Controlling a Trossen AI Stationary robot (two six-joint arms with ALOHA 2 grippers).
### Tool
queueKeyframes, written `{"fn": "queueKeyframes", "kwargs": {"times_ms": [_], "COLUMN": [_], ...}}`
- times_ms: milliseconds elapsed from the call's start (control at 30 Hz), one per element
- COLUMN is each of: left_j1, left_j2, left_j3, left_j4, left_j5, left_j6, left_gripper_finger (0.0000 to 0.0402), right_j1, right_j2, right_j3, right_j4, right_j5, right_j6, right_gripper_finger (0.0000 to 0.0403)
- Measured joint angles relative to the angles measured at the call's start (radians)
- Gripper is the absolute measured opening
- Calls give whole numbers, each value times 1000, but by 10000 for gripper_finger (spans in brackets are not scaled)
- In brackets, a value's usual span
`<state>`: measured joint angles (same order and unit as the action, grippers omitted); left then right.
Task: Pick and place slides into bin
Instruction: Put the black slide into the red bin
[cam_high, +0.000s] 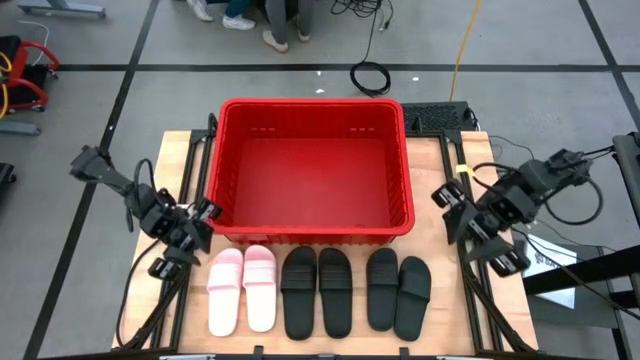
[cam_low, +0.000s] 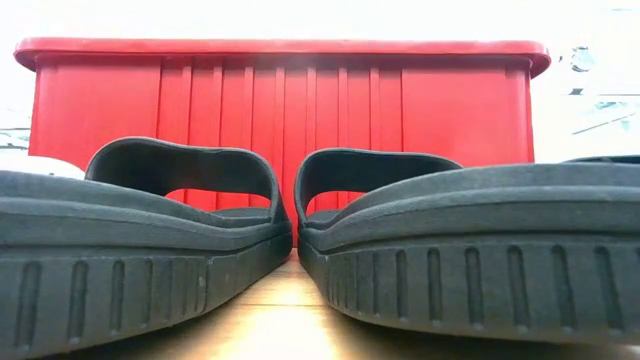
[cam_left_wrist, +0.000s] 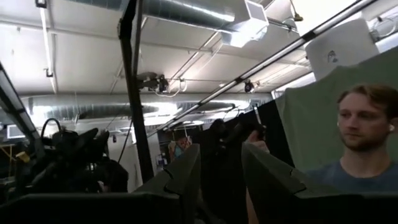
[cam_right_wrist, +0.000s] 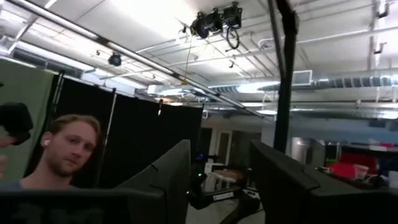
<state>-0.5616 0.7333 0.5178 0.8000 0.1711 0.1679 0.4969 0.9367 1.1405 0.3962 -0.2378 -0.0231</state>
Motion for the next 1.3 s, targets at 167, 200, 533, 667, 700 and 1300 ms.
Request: {"fn": "queueKeyframes", "kwargs": {"times_ms": [167,200,533,667,700,1300], "left_j1": [-49,-58,-126,-139,-142,-152], "left_j2": [26,30,32,32,32,32], "left_j3": [33,37,44,44,44,44], "left_j4": [-45,-51,-67,-67,-67,-67], "left_j5": [-7,-17,-153,-176,-183,-235], "left_j6": [37,44,115,129,131,144], "left_gripper_finger": [127,127,127,127,127,127], "right_j1": [117,140,345,425,445,545], "right_j2": [63,80,188,225,235,386], "right_j3": [85,94,154,198,212,299], "right_j4": [-152,-166,-346,-419,-440,-877], "right_j5": [144,174,616,790,837,1047], "right_j6": [-78,-85,-95,-94,-94,307], "right_gripper_finger": [155,155,155,155,155,155]}}
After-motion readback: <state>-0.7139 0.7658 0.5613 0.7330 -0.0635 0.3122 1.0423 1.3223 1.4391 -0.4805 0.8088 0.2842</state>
